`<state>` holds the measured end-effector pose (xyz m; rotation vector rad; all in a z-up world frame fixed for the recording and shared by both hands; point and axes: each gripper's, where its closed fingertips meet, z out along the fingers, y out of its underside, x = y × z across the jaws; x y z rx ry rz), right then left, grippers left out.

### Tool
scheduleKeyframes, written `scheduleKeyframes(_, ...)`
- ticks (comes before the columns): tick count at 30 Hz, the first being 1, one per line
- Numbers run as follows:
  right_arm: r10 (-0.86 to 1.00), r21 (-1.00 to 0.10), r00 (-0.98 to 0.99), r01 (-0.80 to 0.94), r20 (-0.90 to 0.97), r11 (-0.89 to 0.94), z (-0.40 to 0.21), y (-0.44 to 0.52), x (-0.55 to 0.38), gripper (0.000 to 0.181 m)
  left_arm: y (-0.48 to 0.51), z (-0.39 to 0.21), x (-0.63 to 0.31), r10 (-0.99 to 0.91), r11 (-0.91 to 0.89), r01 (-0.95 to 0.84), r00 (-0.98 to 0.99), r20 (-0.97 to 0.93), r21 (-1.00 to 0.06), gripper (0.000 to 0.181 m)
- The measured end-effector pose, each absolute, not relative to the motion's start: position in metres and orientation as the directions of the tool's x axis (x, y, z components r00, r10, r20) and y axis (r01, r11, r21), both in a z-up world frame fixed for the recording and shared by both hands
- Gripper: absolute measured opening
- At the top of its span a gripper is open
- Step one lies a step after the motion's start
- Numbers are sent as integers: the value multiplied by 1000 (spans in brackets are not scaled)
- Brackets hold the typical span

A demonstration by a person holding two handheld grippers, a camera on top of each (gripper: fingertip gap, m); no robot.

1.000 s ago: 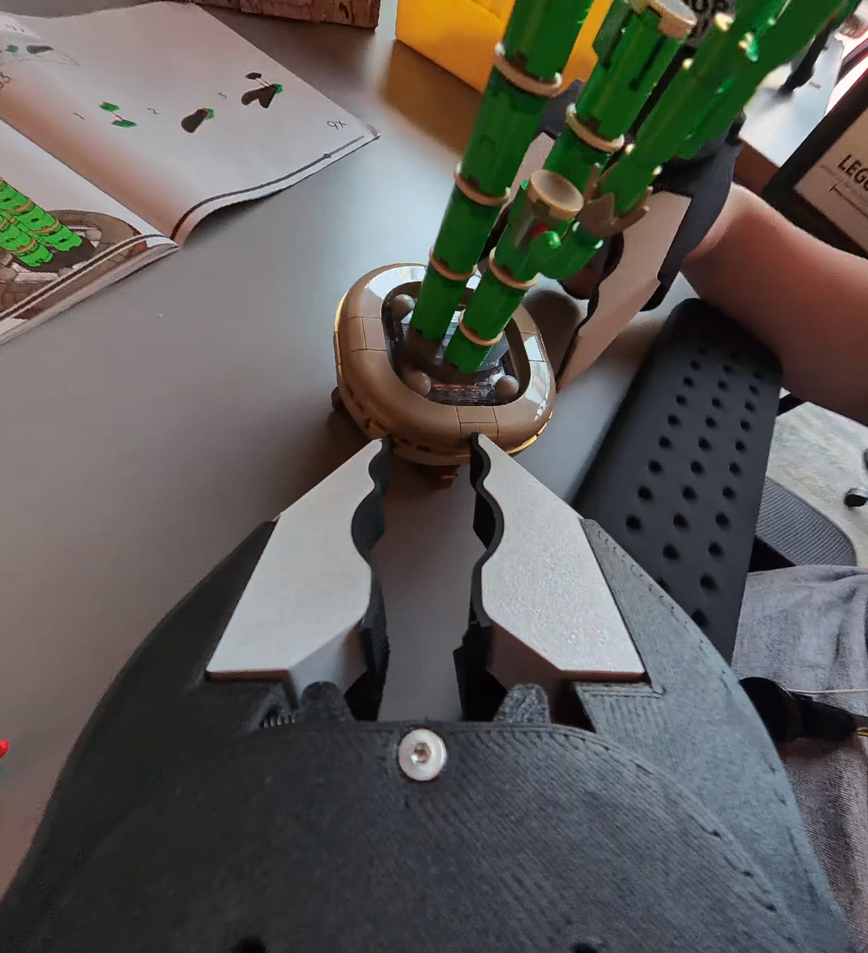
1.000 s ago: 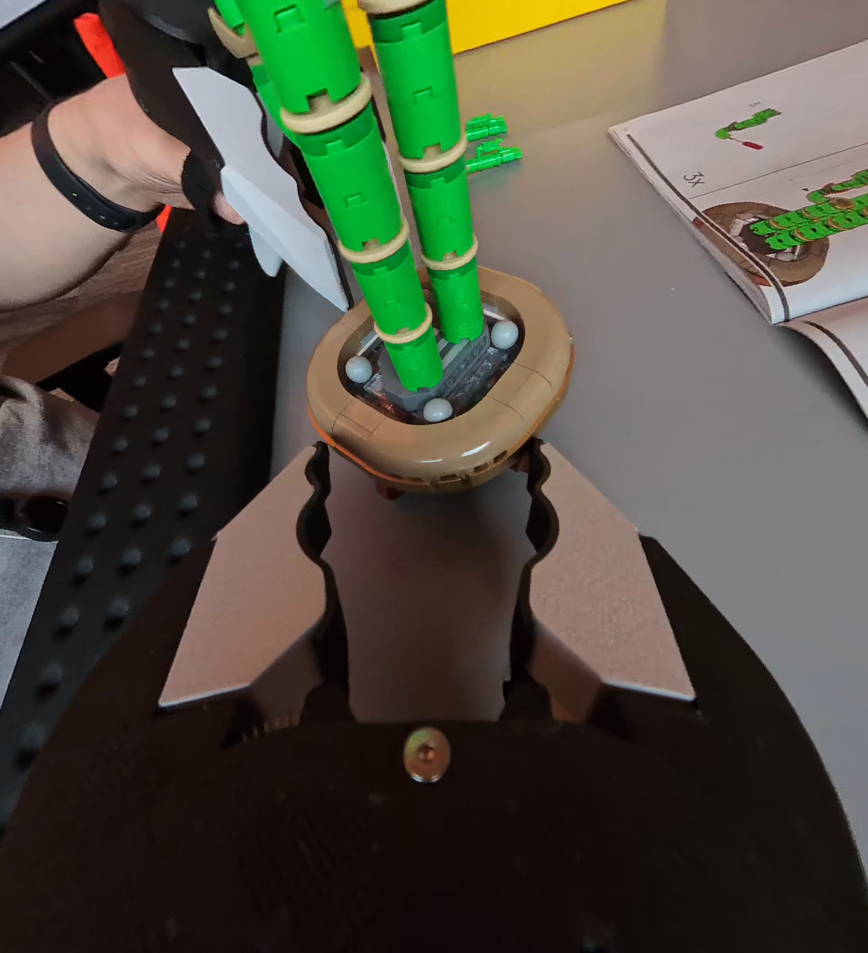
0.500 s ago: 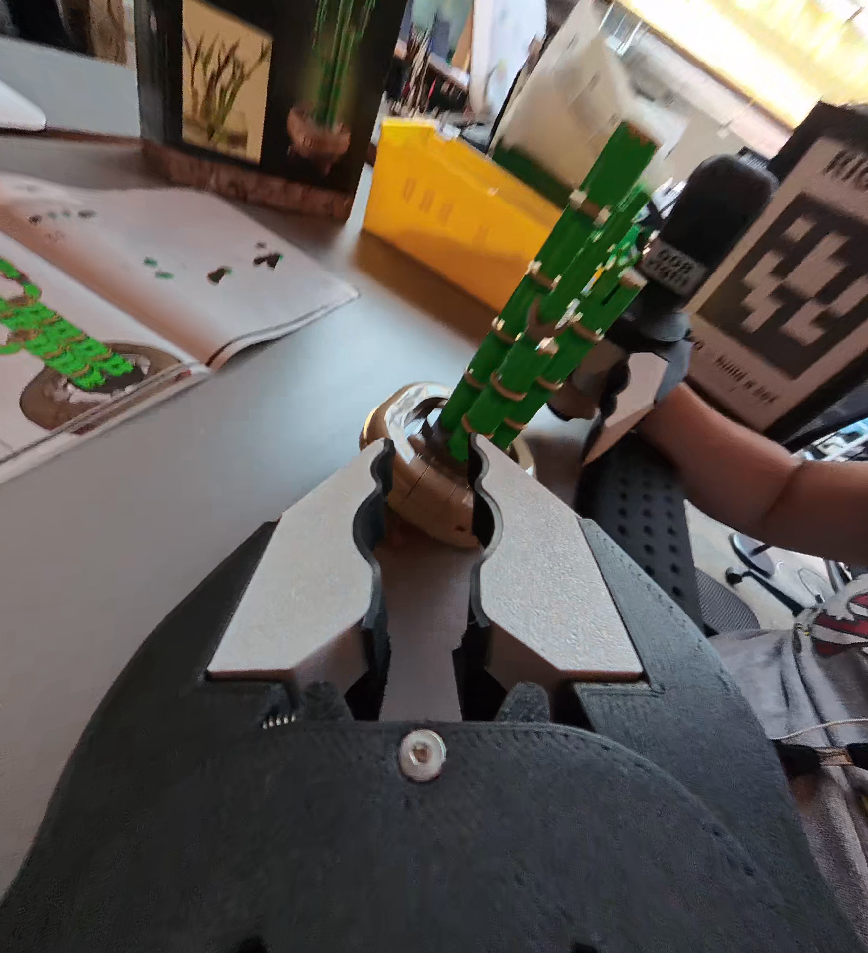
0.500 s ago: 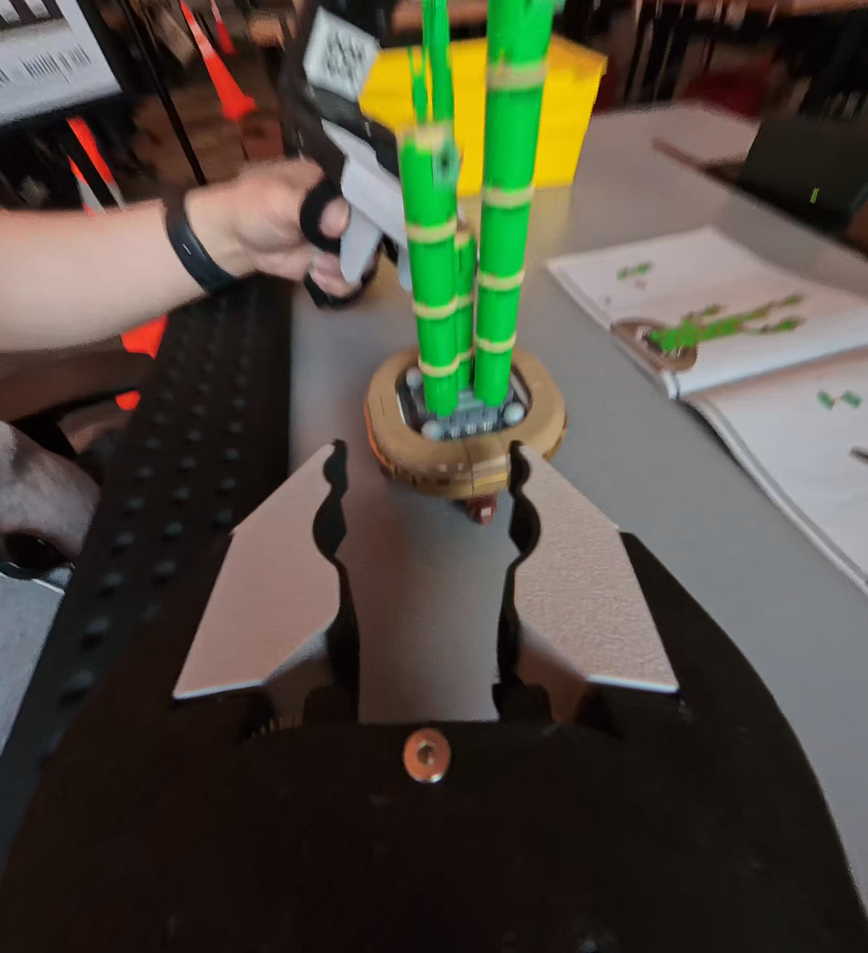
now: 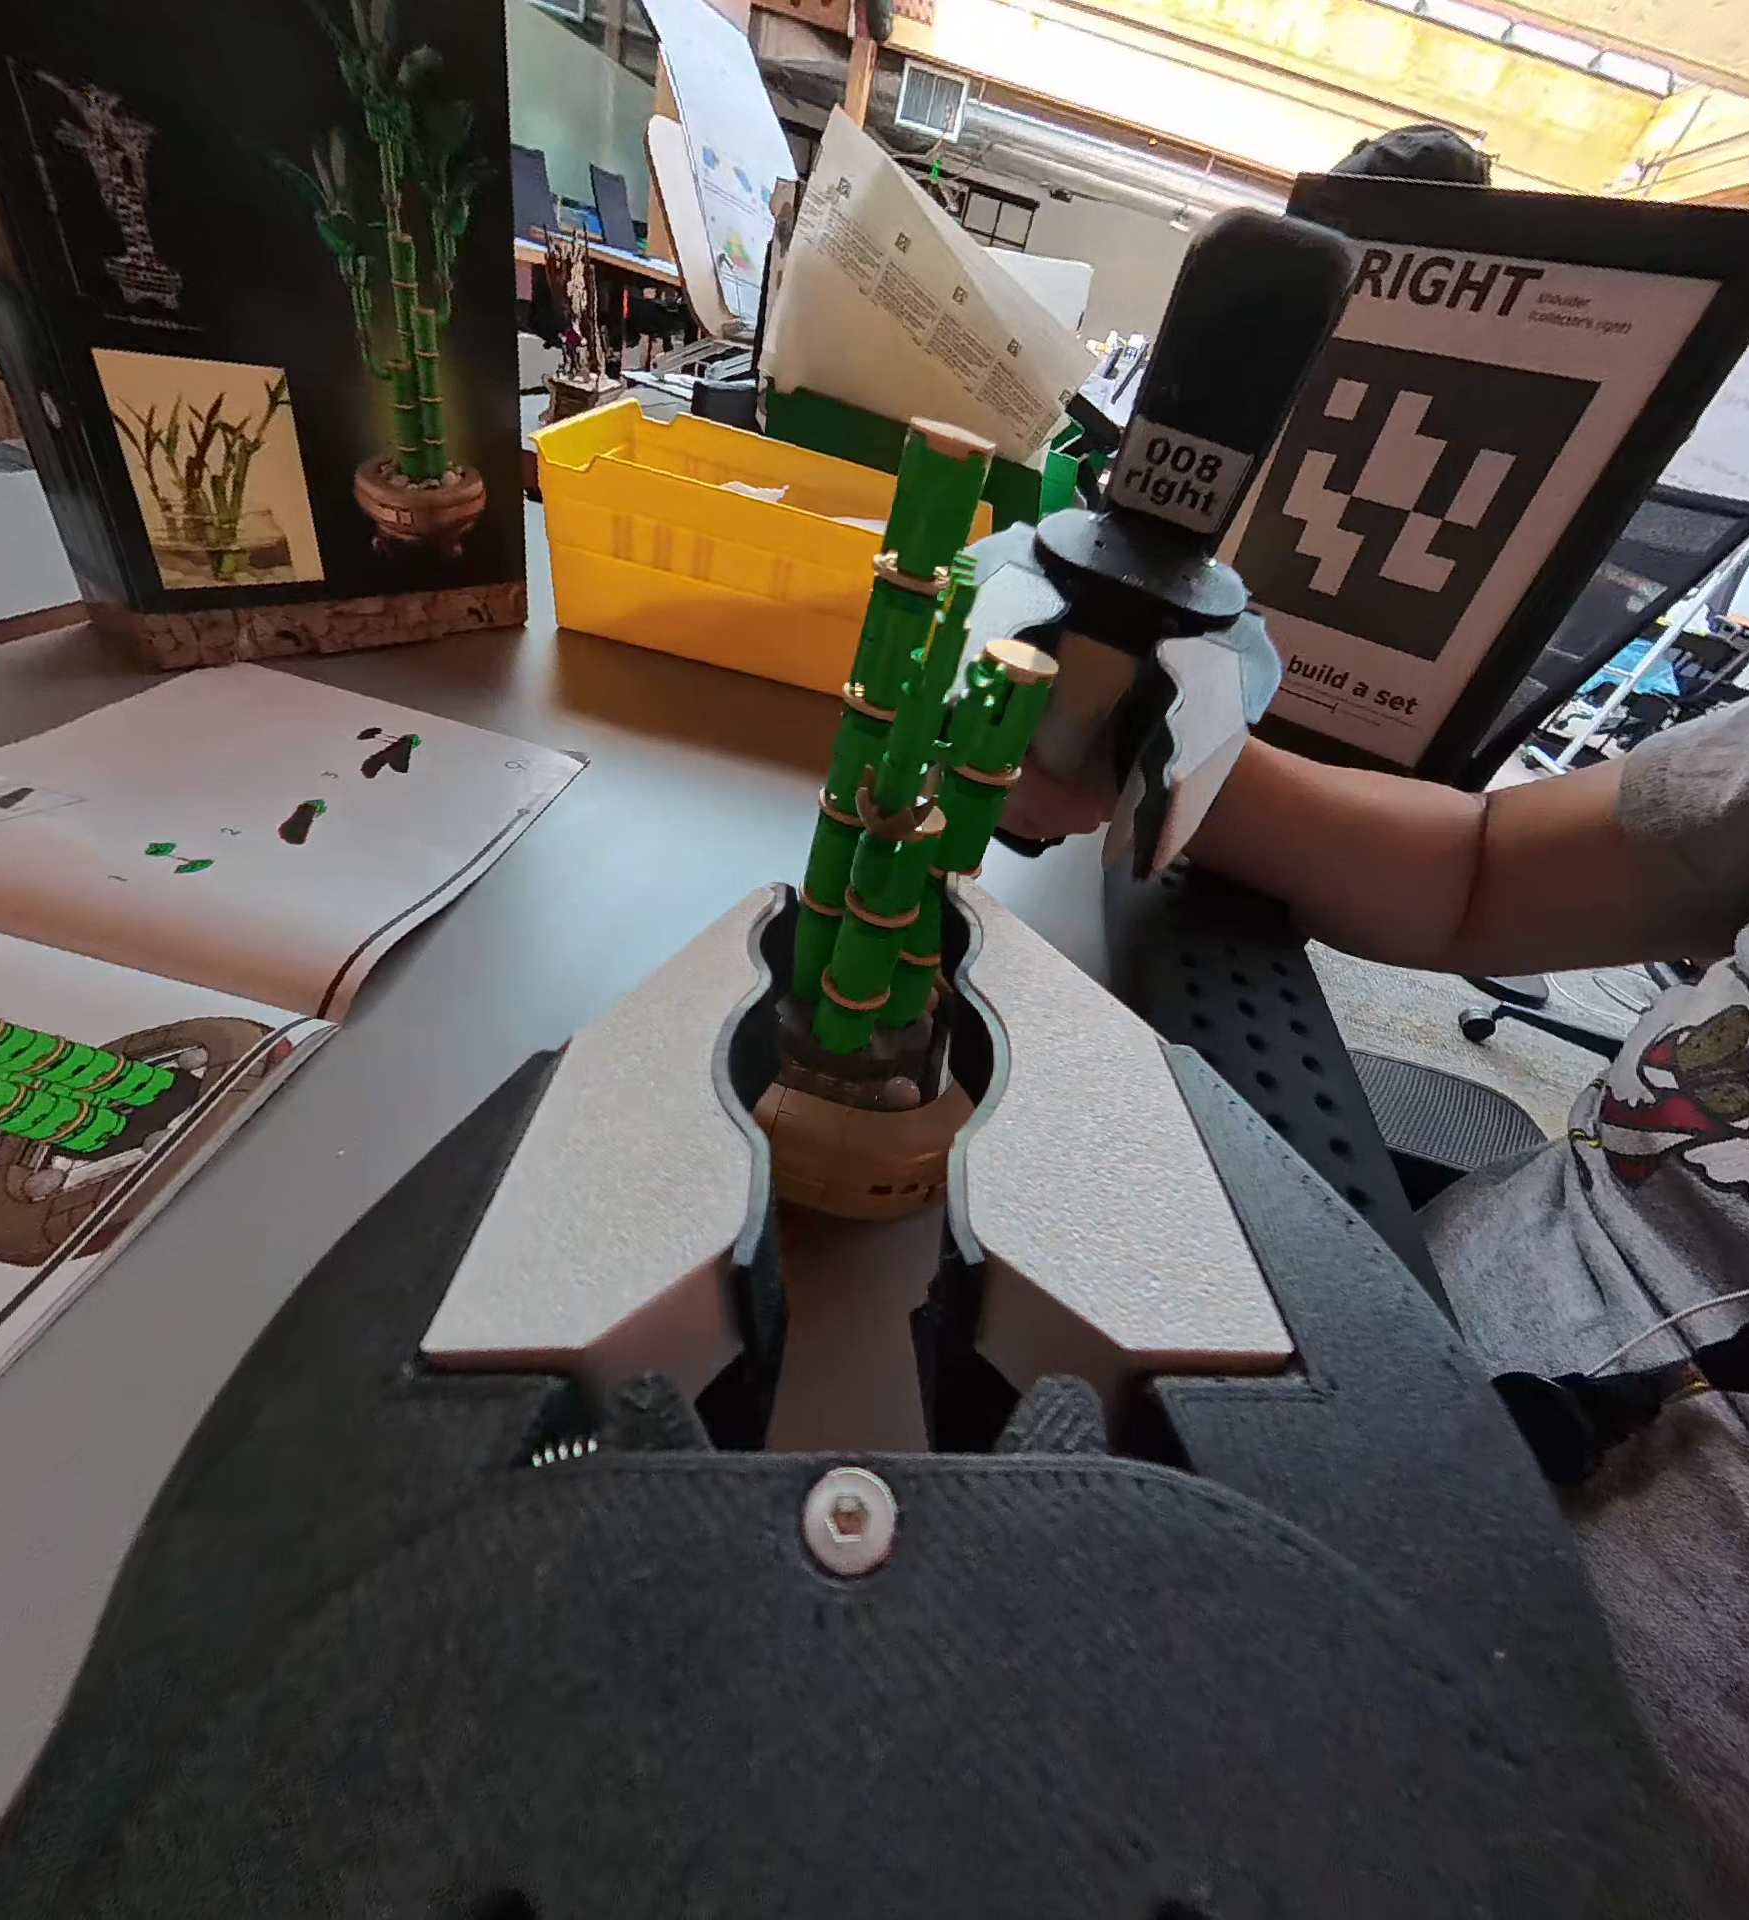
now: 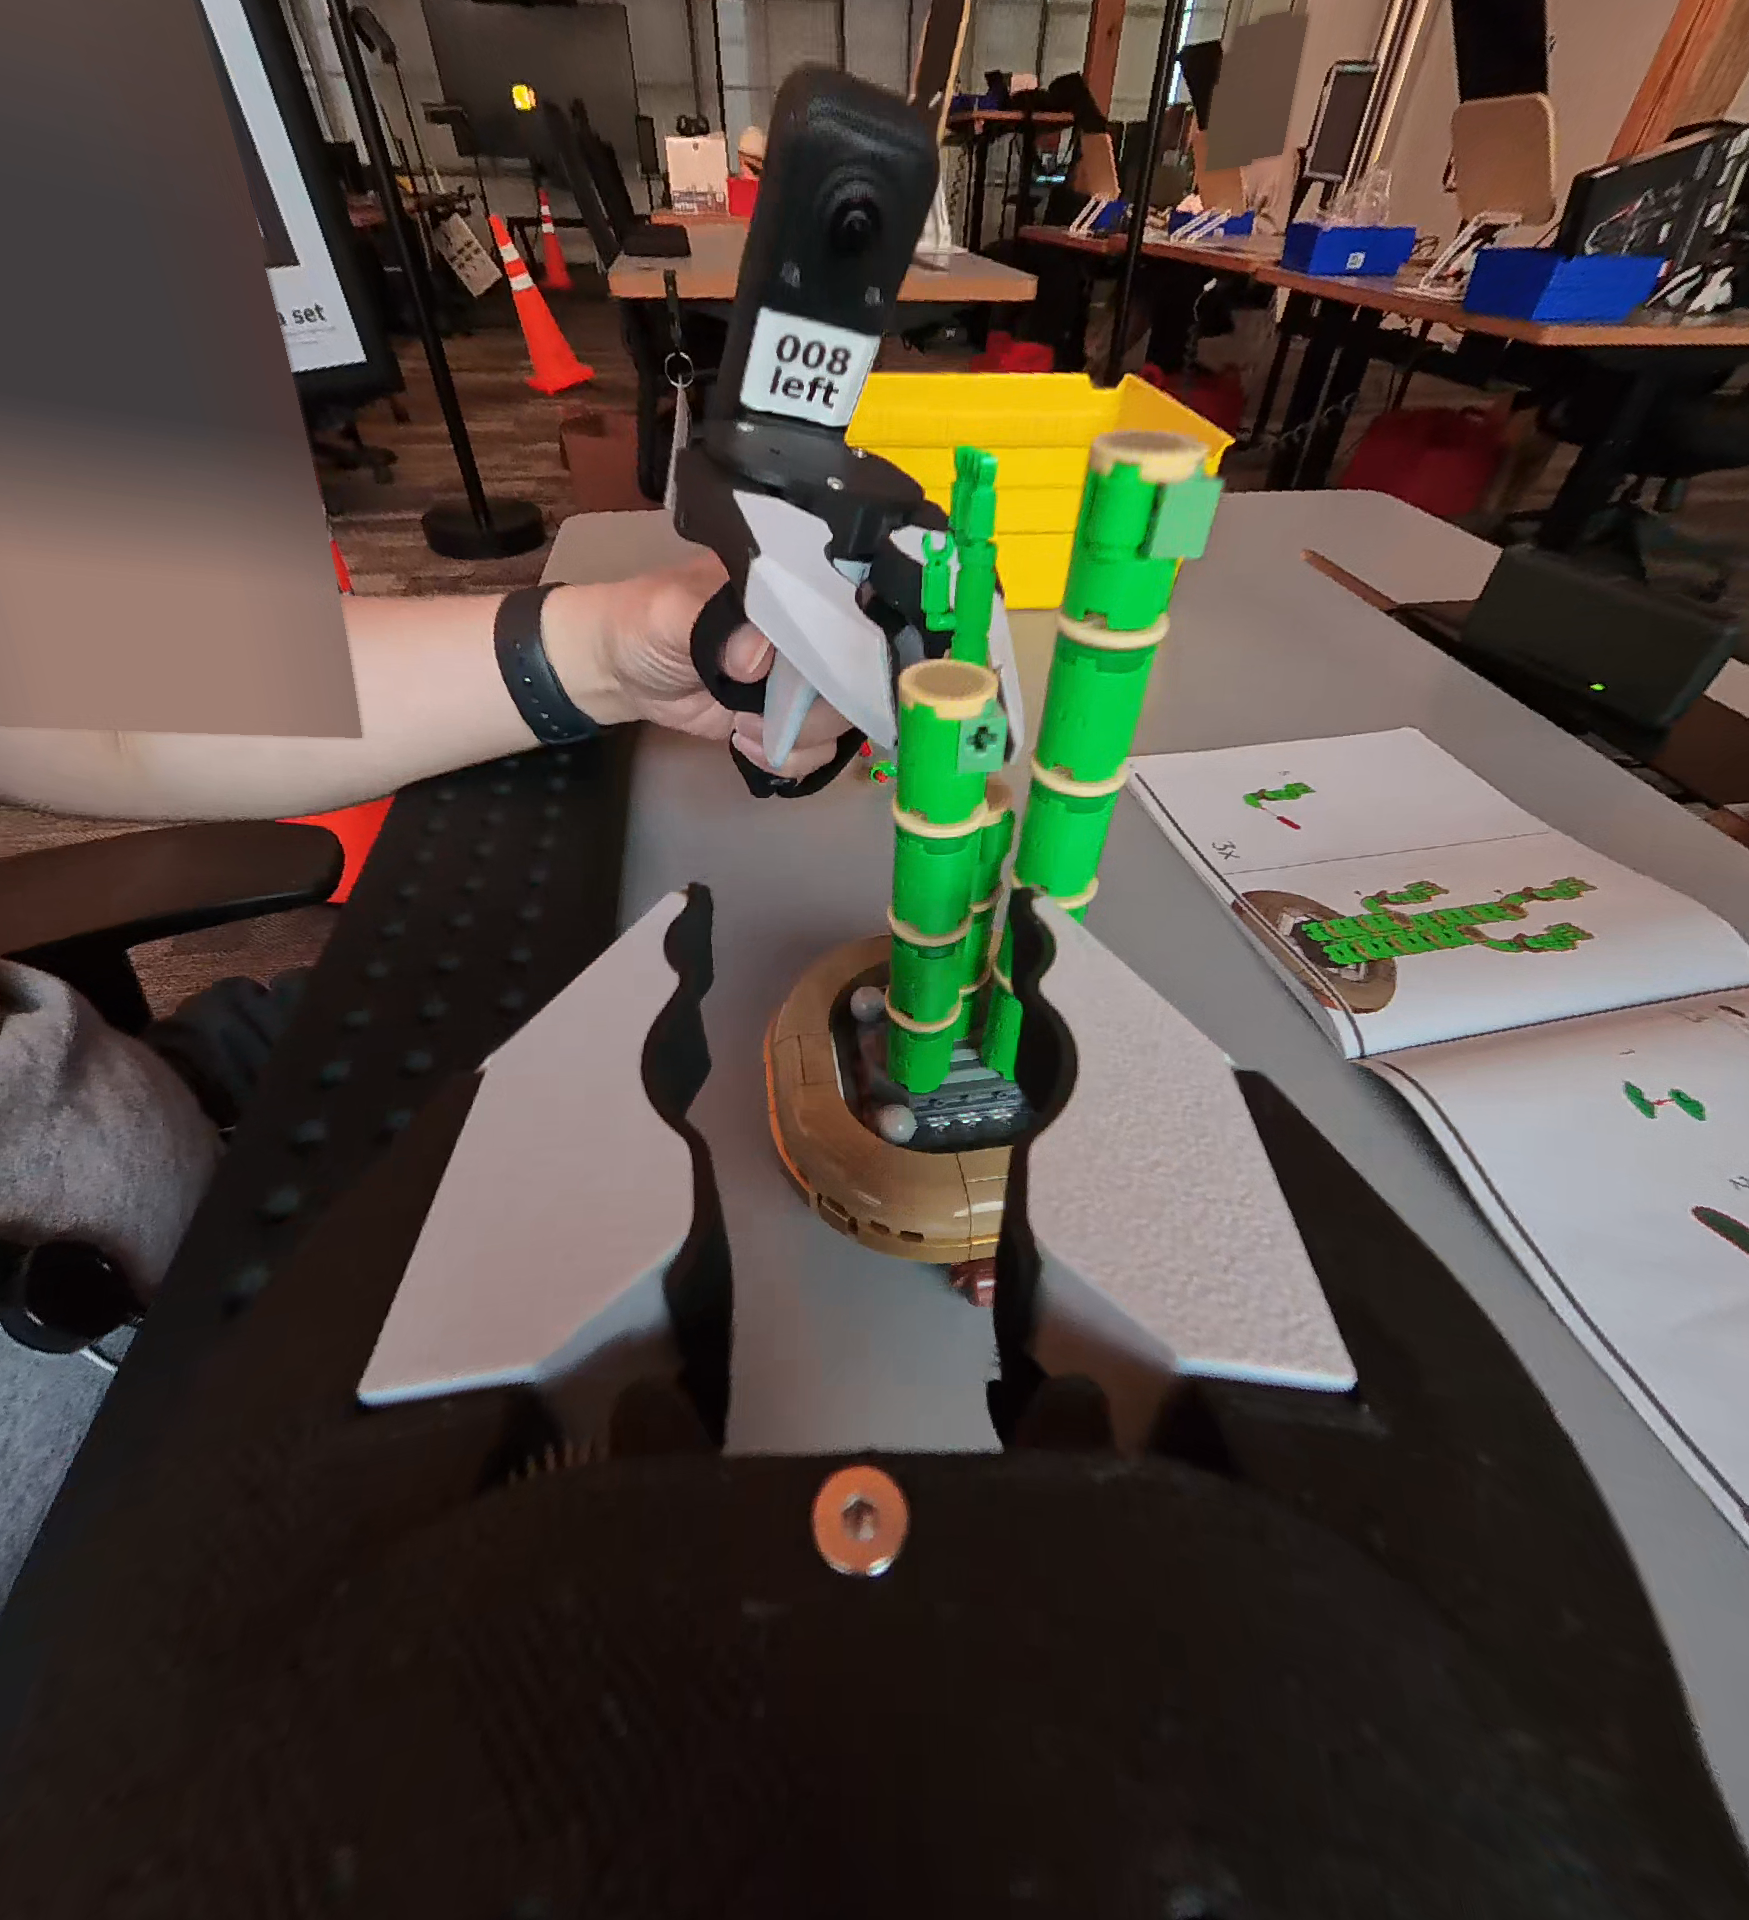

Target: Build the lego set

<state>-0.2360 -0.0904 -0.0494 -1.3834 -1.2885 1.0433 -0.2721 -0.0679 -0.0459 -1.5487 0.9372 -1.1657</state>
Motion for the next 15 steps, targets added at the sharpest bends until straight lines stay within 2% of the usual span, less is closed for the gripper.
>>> scheduleKeyframes(10,996,-992,-61,111,-71,-64,-51,-95,-244,55,-70,-47,-265,-956,-207,-79,228,185,-975,13)
scheduleKeyframes(15,995,-994,-81,97,-56,-48,-53,-96,-248,53,-67,-48,-264,-954,-208,-75,234,186,-975,7)
